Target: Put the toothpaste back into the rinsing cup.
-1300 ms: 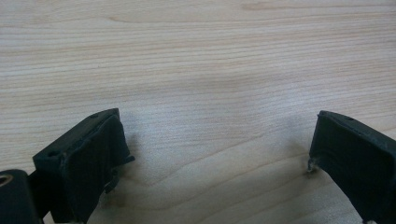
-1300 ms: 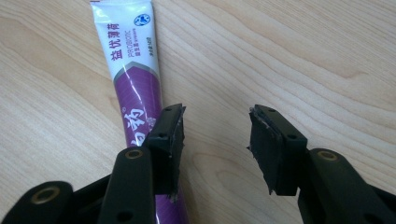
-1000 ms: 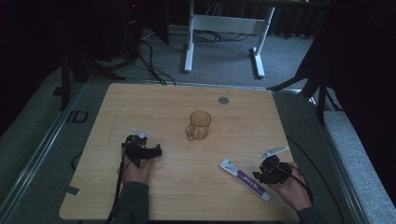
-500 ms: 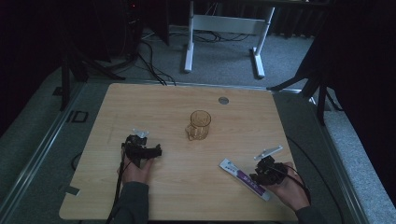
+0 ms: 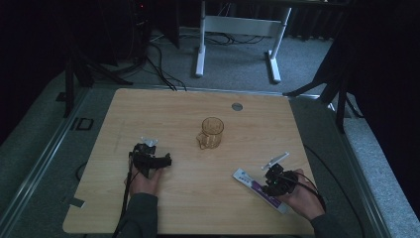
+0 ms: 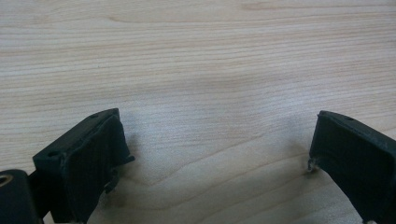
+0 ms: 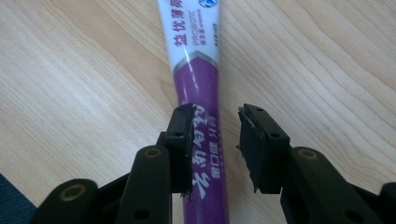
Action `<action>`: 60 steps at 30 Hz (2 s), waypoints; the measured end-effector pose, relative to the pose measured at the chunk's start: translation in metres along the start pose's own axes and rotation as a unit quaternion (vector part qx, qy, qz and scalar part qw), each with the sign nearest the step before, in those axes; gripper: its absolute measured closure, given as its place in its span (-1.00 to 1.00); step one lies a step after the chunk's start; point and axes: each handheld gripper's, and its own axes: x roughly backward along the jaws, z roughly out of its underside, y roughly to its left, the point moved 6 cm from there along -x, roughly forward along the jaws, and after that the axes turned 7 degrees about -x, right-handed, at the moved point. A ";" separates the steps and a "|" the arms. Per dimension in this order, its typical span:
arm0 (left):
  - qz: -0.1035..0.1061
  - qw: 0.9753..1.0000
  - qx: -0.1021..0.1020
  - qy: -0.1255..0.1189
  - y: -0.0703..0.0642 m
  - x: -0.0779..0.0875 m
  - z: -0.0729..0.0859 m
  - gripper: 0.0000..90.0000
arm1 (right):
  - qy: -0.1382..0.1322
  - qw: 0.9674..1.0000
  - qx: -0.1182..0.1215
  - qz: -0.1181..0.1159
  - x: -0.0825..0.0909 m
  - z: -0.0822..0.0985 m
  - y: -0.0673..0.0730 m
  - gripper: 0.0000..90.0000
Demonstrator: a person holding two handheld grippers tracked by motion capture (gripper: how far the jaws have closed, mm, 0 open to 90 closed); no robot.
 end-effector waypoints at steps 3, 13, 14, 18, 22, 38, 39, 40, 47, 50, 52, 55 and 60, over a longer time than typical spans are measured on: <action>0.000 1.000 0.000 0.000 0.000 0.000 0.000 -0.94 | 0.008 1.000 0.005 0.001 -0.001 -0.003 0.002 0.44; 0.000 1.000 0.000 0.000 0.000 0.000 0.000 -0.94 | 0.035 0.999 0.018 0.004 -0.005 -0.007 0.005 0.46; 0.000 1.000 0.000 0.000 0.000 0.000 0.000 -0.94 | 0.037 0.999 0.019 0.003 -0.006 -0.007 0.006 0.46; 0.000 1.000 0.000 0.000 0.000 0.000 0.000 -0.94 | 0.046 0.999 0.021 0.003 -0.008 -0.007 0.006 0.46; 0.000 1.000 0.000 0.000 0.000 0.000 0.000 -0.94 | 0.052 0.998 0.024 0.002 -0.010 -0.008 0.007 0.46; 0.000 1.000 0.000 0.000 0.000 0.000 0.000 -0.94 | 0.093 0.995 0.035 0.000 -0.017 -0.011 0.008 0.45; 0.000 1.000 0.000 0.000 0.000 0.000 0.000 -0.94 | 0.095 0.995 0.036 0.000 -0.017 -0.011 0.008 0.45; 0.000 1.000 0.000 0.000 0.000 0.000 0.000 -0.94 | 0.097 0.995 0.036 0.000 -0.018 -0.011 0.008 0.45; 0.000 1.000 0.000 0.000 0.000 0.000 0.000 -0.94 | 0.110 0.993 0.037 -0.001 -0.020 -0.013 0.008 0.44; 0.000 1.000 0.000 0.000 0.000 0.000 0.000 -0.94 | 0.113 0.993 0.038 -0.001 -0.022 -0.014 0.009 0.43; 0.000 1.000 0.000 0.000 0.000 0.000 0.000 -0.94 | 0.113 0.993 0.041 -0.002 -0.024 -0.015 0.008 0.42; 0.000 1.000 0.000 0.000 0.000 0.000 0.000 -0.94 | 0.119 0.992 0.035 -0.004 -0.026 -0.015 0.008 0.41; 0.000 1.000 0.000 0.000 0.000 0.000 0.000 -0.94 | 0.124 0.992 0.029 -0.012 -0.030 -0.015 0.007 0.40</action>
